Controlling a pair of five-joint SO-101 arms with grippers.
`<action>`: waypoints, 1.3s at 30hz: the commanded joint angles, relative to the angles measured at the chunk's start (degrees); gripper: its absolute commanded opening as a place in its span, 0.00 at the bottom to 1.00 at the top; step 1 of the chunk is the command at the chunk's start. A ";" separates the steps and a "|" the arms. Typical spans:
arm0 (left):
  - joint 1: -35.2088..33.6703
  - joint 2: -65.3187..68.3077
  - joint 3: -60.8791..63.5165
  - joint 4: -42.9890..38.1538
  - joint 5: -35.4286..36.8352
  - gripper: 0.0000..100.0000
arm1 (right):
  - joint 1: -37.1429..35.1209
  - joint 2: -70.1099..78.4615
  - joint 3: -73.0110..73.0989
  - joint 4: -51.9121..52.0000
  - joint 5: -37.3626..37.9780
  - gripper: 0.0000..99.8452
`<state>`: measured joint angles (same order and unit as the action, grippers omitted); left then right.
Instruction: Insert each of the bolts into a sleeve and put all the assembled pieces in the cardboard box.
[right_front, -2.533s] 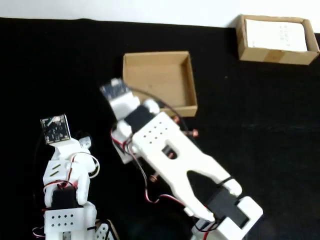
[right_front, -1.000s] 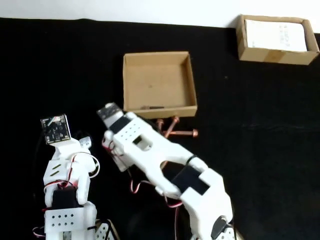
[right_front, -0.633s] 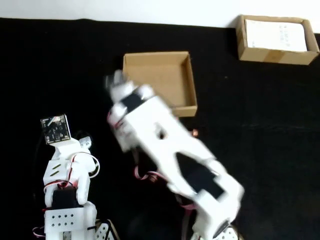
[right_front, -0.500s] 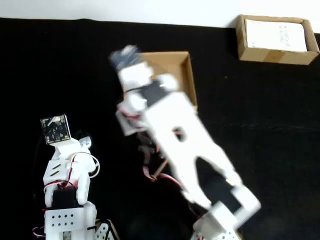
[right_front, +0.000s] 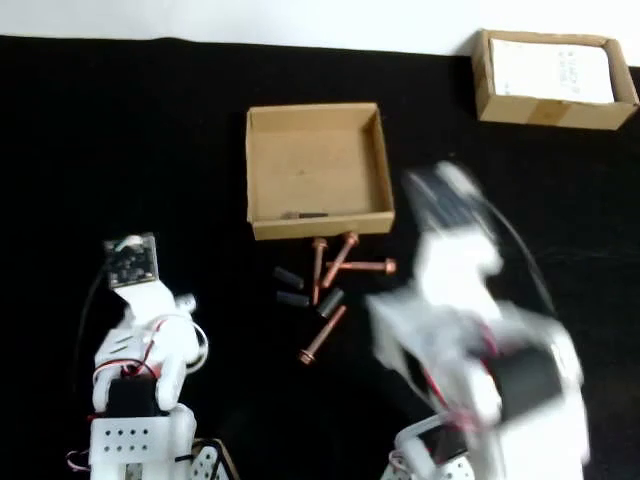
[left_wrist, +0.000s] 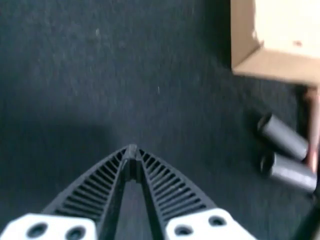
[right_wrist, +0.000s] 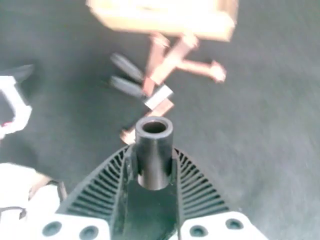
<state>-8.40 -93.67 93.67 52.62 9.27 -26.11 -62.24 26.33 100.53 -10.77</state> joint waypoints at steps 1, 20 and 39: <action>1.27 0.22 -8.13 6.51 -1.93 0.01 | 10.42 -14.37 12.44 0.22 0.00 0.01; 44.26 50.07 -73.45 40.70 11.96 0.01 | 70.64 -42.24 56.40 -43.56 15.74 0.01; 58.51 95.69 -75.47 27.43 17.58 0.01 | 84.97 -42.24 68.09 -54.46 18.90 0.01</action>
<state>49.63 -1.01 20.35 82.33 26.86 57.67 -103.91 94.29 47.25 7.78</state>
